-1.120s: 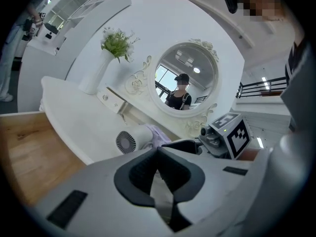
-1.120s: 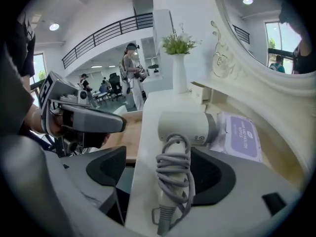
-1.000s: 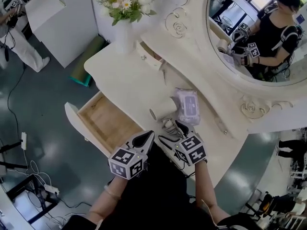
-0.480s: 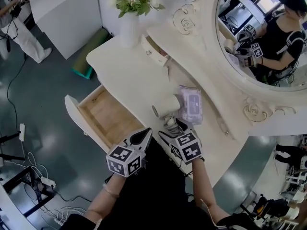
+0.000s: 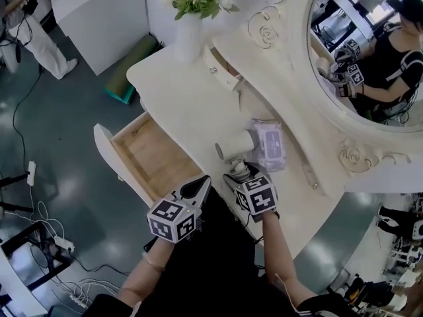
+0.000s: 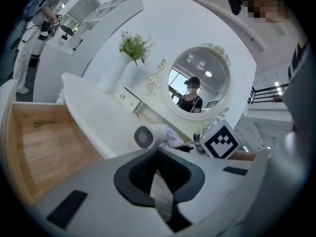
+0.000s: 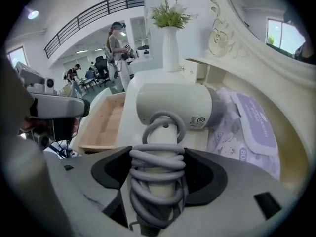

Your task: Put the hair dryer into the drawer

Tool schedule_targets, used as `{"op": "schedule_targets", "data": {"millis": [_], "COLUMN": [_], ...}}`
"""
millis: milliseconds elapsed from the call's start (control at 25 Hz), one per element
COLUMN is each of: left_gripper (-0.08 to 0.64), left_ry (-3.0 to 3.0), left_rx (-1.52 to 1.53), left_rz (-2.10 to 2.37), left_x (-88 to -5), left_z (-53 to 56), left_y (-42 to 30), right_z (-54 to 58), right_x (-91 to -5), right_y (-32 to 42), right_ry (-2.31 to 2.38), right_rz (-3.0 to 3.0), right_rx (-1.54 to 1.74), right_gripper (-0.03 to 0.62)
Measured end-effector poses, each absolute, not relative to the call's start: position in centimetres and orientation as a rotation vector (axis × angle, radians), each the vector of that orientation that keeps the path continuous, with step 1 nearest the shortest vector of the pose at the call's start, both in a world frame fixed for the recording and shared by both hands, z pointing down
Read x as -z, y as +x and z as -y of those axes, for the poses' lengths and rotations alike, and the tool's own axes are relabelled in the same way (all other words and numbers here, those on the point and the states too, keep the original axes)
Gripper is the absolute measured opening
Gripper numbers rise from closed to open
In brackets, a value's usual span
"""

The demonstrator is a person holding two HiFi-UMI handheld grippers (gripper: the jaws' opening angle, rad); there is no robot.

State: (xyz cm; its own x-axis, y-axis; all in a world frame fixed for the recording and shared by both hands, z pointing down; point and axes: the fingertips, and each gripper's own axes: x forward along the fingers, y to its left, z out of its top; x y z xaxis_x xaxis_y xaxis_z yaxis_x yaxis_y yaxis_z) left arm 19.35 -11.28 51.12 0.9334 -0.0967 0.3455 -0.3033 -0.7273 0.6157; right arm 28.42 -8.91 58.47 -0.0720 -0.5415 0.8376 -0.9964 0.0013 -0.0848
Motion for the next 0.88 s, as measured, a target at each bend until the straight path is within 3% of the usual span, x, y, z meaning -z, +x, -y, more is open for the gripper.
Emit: {"op": "schedule_targets", "data": {"millis": [240, 880], "left_gripper": [0.0, 0.0], "left_ry": [2.378, 2.411], "left_rx": [-0.371, -0.348], "left_rz": [0.295, 0.384], "left_x": [-51.0, -50.0], "left_z": [11.0, 11.4], "left_y": [19.0, 16.6], "right_z": [9.0, 8.8], "right_x": [-58.4, -58.0], "right_y": [28.2, 28.2], "right_ry": [1.62, 1.699], "right_rz": [1.683, 1.664], "right_rx": [-0.948, -0.864], "right_gripper": [0.287, 0.278]}}
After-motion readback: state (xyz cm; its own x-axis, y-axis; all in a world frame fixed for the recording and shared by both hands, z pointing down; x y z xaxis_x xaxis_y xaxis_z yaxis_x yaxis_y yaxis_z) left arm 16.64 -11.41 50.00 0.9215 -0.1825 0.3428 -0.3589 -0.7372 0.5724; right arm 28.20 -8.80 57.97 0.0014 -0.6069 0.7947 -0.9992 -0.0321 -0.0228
